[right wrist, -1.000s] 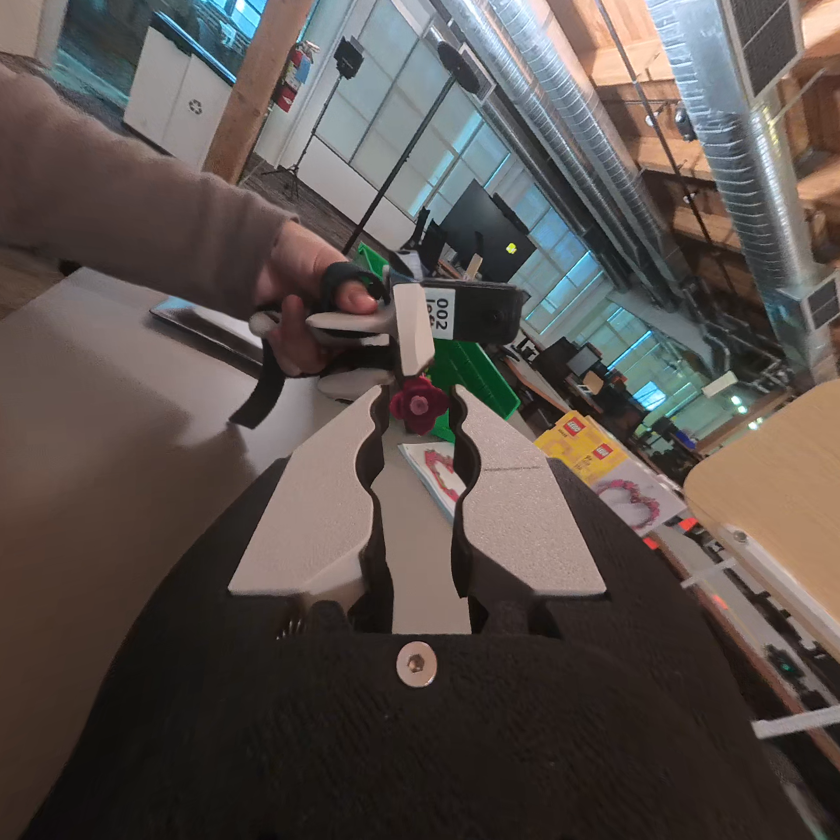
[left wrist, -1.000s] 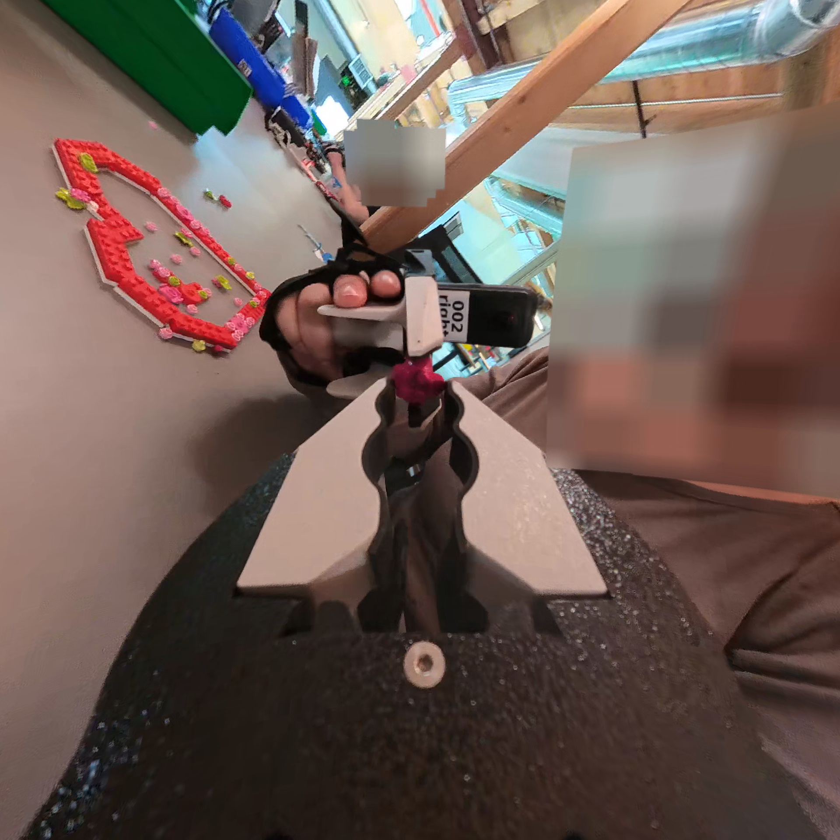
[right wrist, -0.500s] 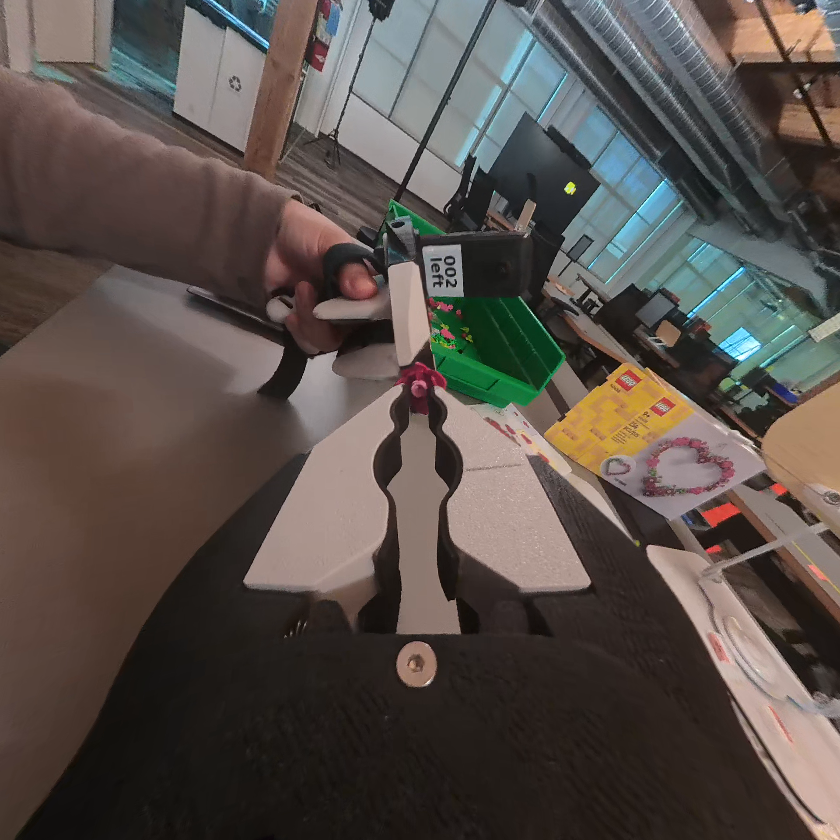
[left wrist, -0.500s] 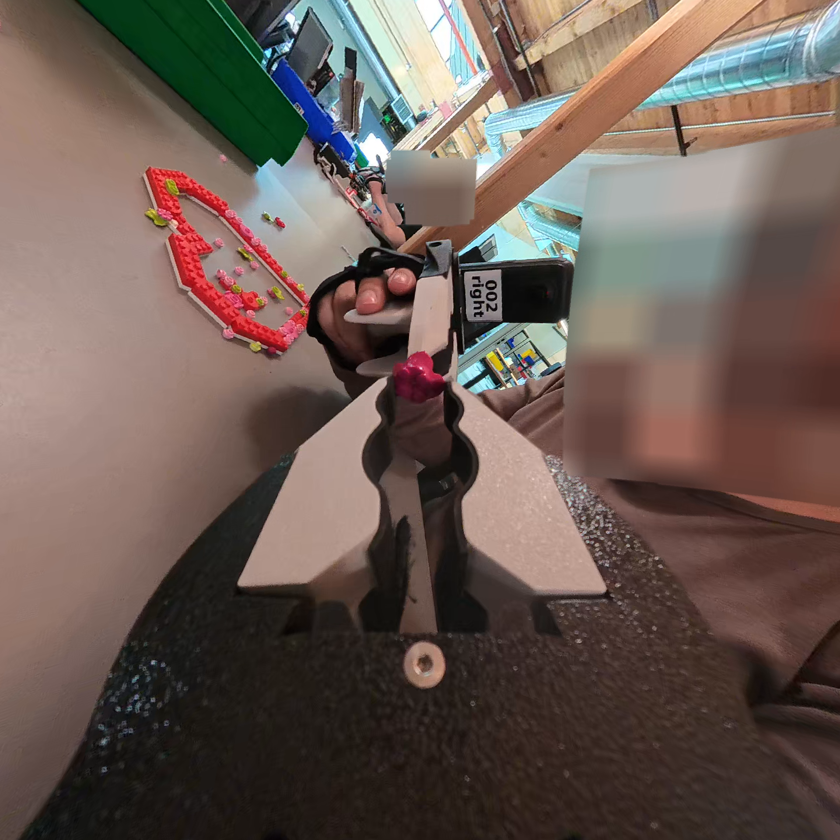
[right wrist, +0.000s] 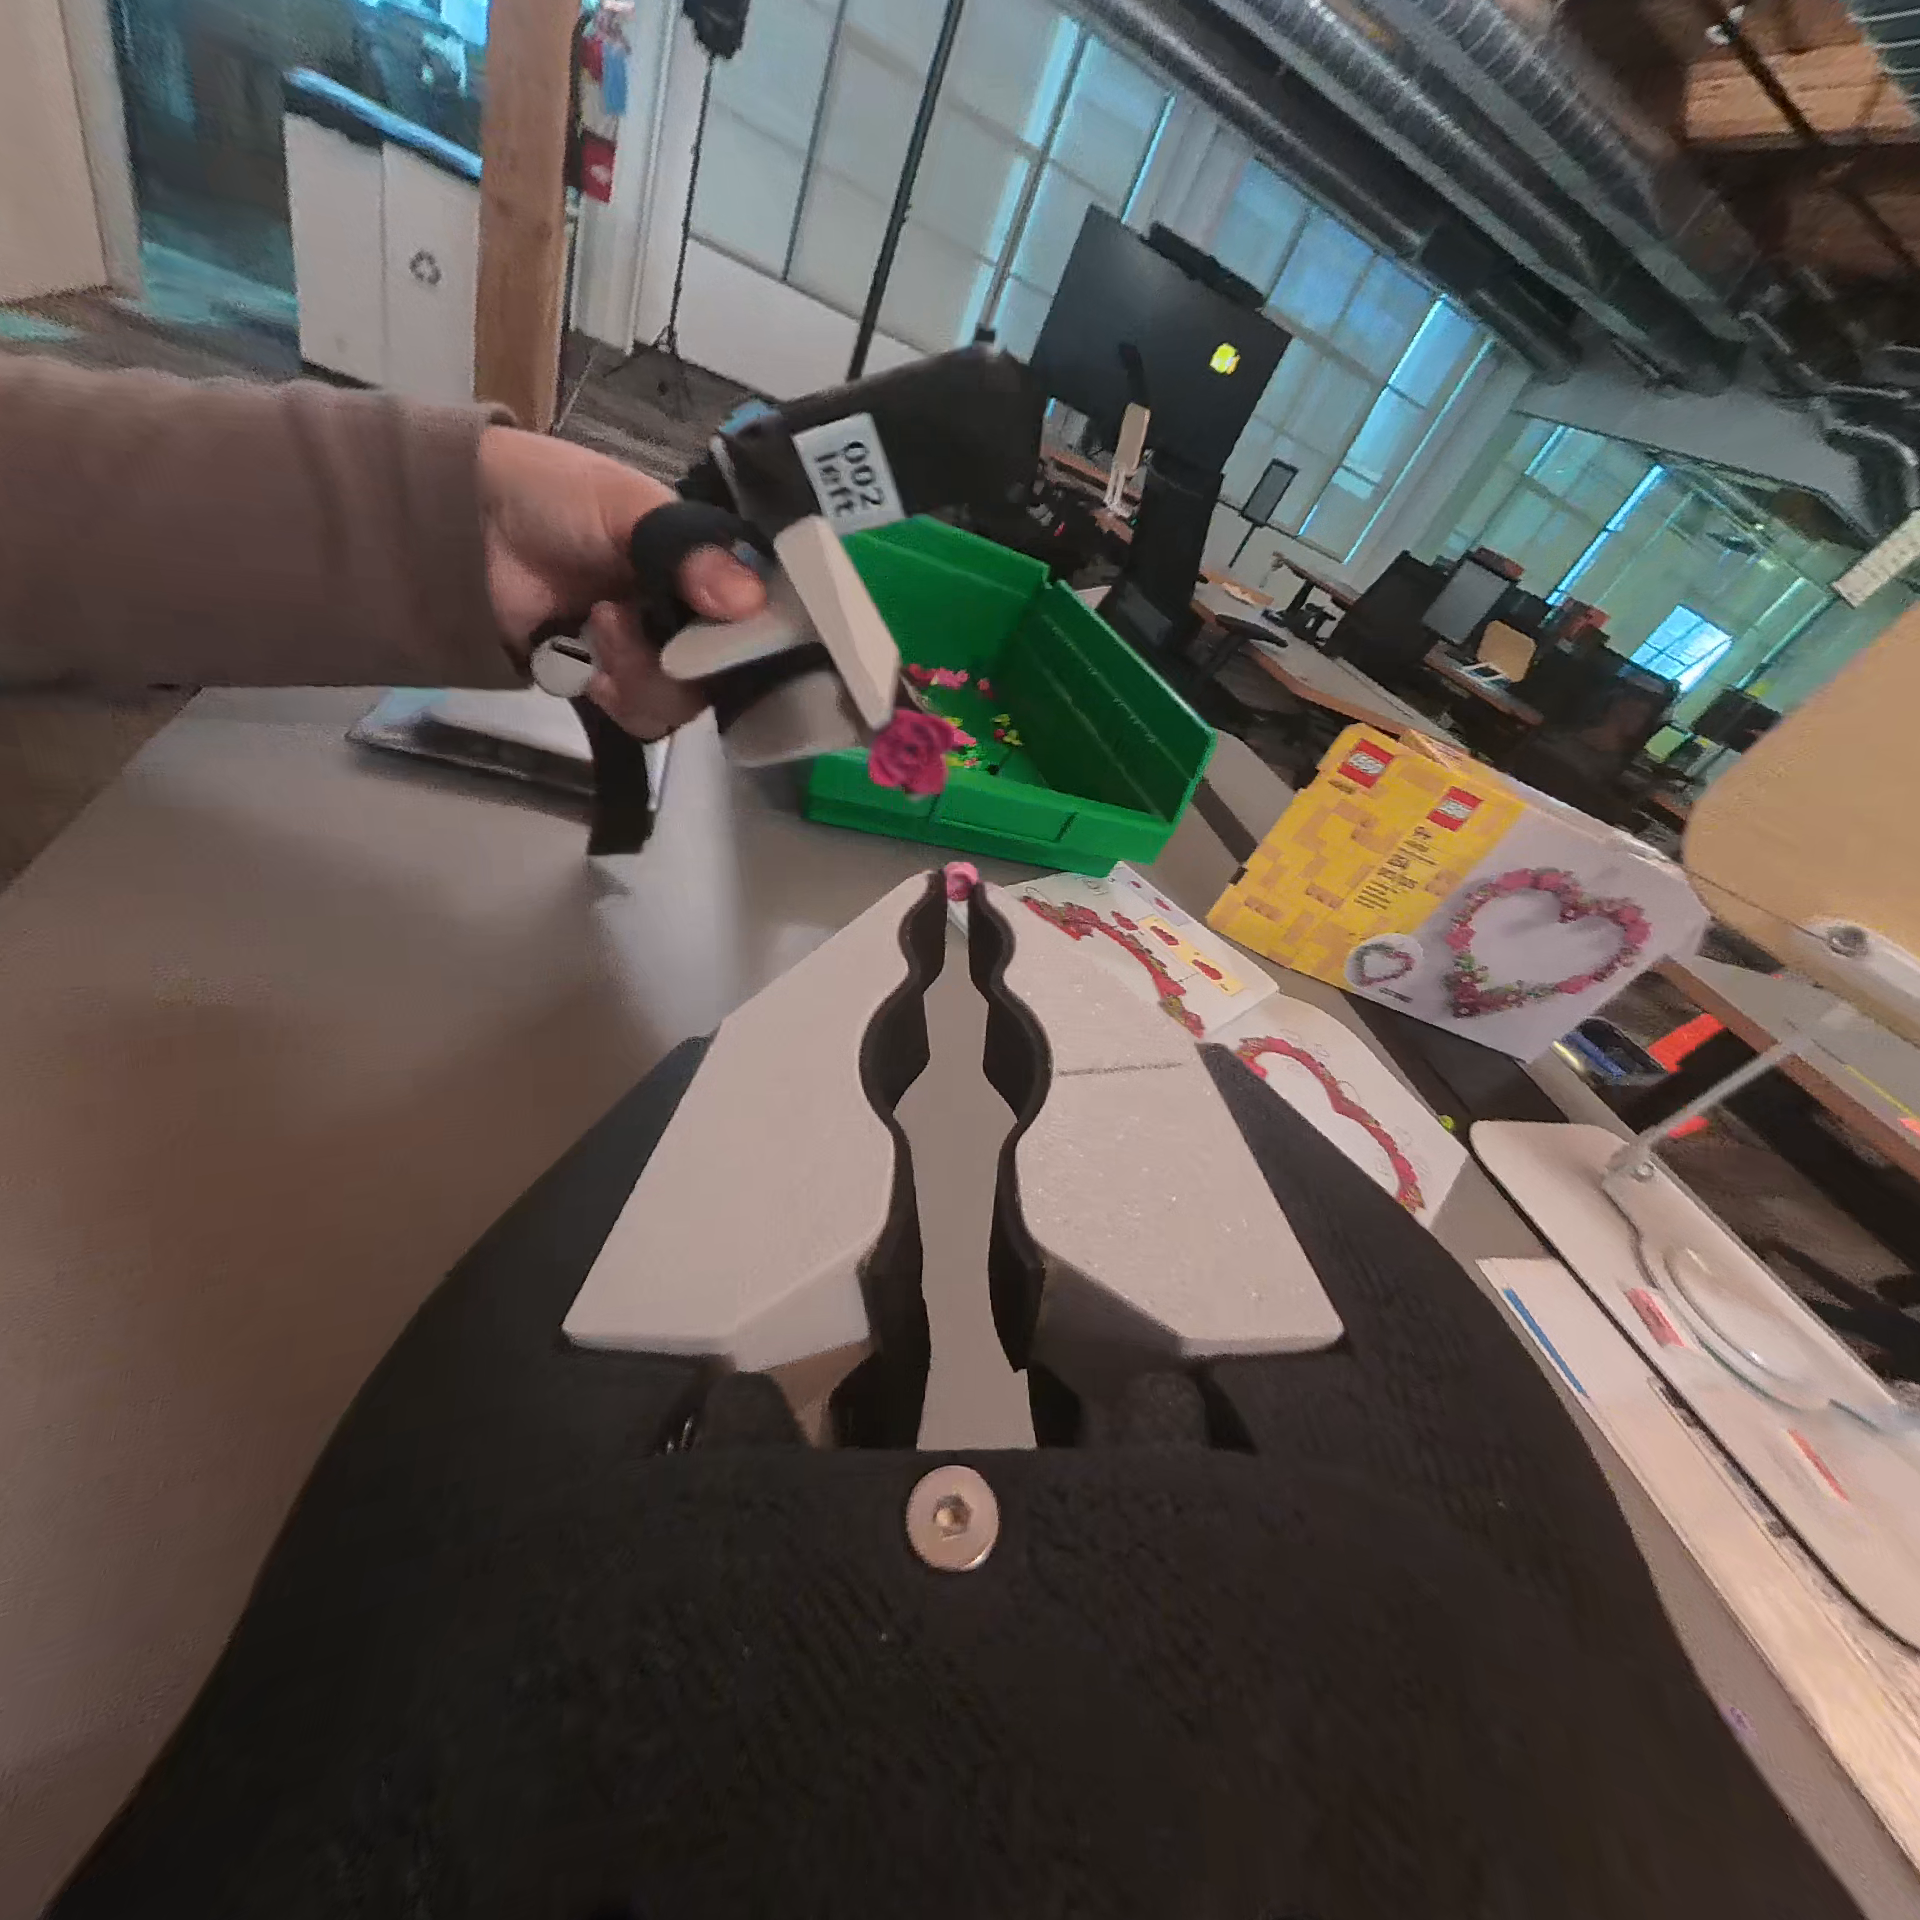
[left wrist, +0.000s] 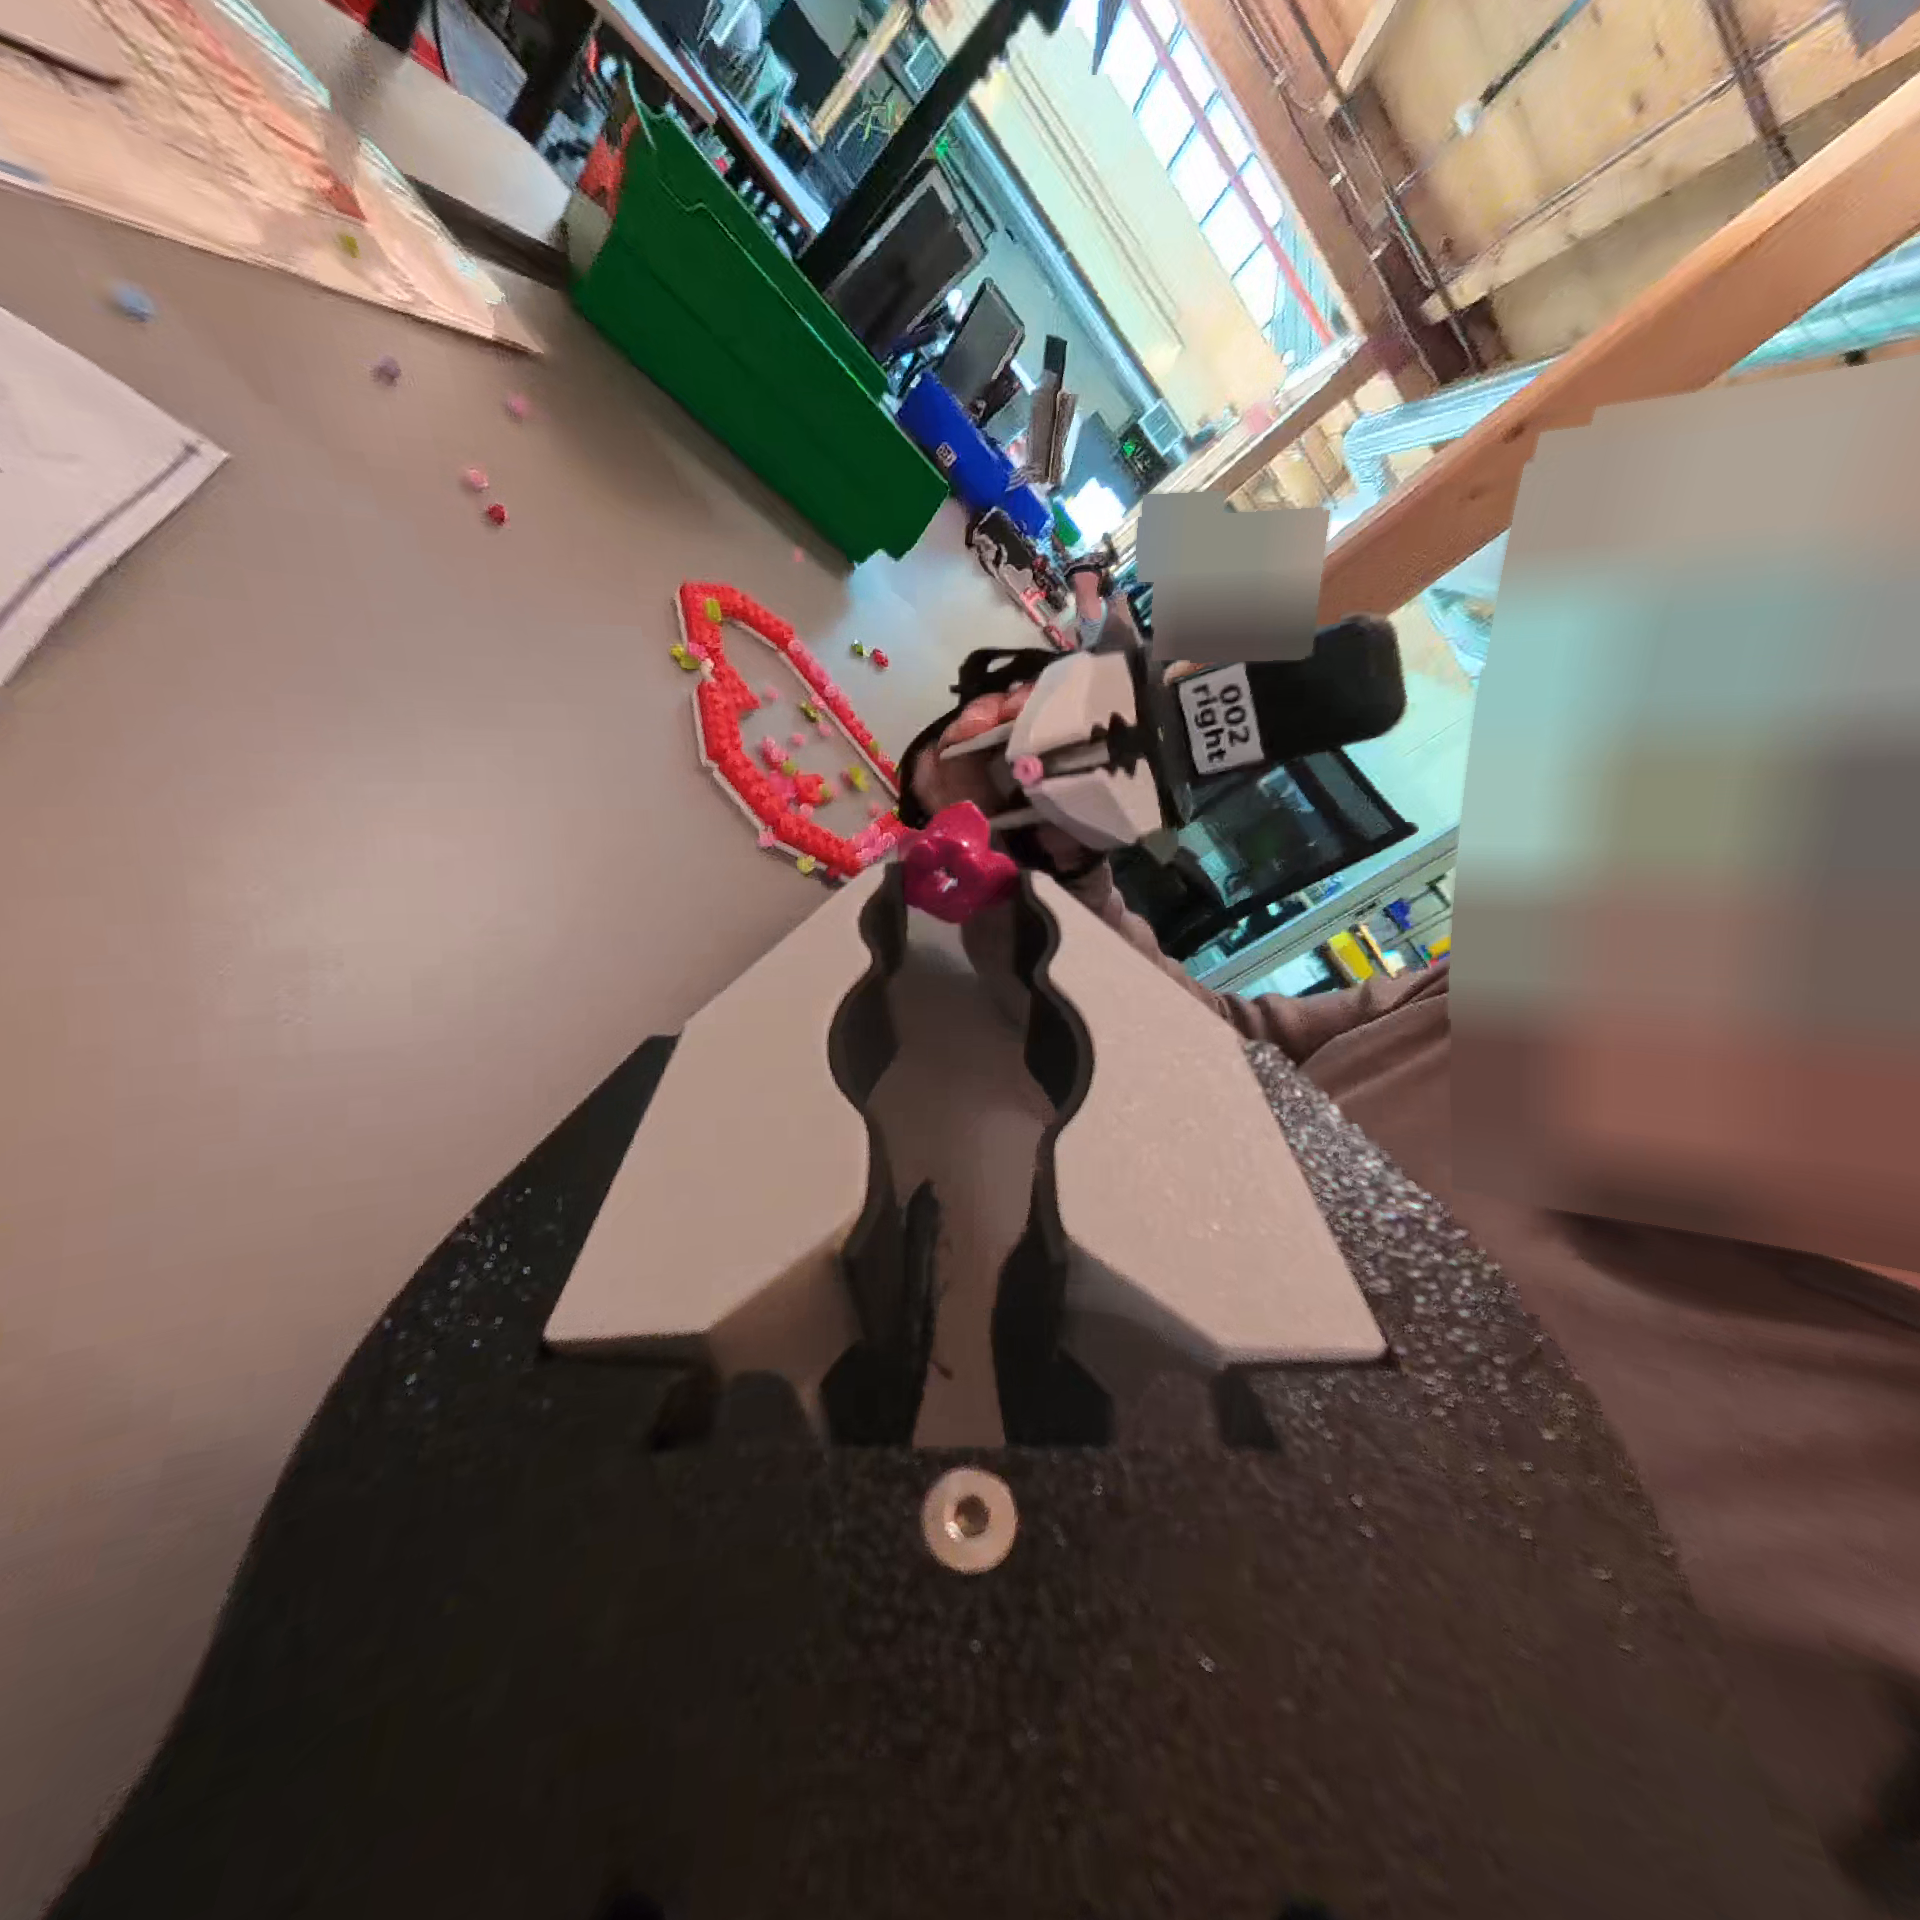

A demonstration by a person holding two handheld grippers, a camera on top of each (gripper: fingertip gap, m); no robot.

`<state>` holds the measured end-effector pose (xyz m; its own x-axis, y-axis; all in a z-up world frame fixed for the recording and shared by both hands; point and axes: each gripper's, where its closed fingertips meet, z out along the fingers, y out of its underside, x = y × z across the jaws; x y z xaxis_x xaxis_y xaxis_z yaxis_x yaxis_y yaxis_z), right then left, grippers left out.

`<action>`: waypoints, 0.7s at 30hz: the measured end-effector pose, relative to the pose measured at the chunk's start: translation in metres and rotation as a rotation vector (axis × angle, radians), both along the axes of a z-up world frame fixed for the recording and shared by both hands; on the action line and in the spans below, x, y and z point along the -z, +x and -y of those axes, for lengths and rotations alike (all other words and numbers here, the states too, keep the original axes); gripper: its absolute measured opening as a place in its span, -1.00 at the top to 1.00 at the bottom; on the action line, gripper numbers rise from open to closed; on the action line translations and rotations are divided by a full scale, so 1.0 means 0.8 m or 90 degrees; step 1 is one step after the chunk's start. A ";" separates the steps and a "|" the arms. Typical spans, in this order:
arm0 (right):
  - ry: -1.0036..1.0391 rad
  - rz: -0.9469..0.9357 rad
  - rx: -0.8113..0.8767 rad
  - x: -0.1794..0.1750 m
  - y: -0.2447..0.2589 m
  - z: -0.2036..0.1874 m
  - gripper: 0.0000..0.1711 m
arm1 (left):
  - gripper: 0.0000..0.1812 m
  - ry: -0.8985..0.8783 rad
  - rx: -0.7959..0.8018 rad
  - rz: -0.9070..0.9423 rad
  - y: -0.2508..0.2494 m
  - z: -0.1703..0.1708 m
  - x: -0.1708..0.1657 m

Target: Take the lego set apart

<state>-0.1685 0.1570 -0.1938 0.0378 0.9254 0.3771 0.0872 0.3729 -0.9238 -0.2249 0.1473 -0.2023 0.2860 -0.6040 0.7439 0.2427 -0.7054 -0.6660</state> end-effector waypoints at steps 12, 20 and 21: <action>-0.040 0.041 0.013 0.025 -0.017 -0.005 0.96 | 0.54 -0.028 -0.518 -0.515 -0.247 -0.076 -0.005; -0.034 0.029 0.023 0.023 -0.019 -0.006 0.96 | 0.21 -0.040 -0.459 -0.441 -0.217 -0.083 -0.022; -0.028 0.024 0.027 0.021 -0.019 -0.006 0.96 | 0.26 -0.003 -0.417 -0.399 -0.187 -0.081 -0.034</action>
<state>-0.1834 0.1617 -0.2104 0.0639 0.9391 0.3376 0.1372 0.3268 -0.9351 -0.3746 0.2120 -0.1750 0.9245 -0.1743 0.3389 0.1913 -0.5568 -0.8083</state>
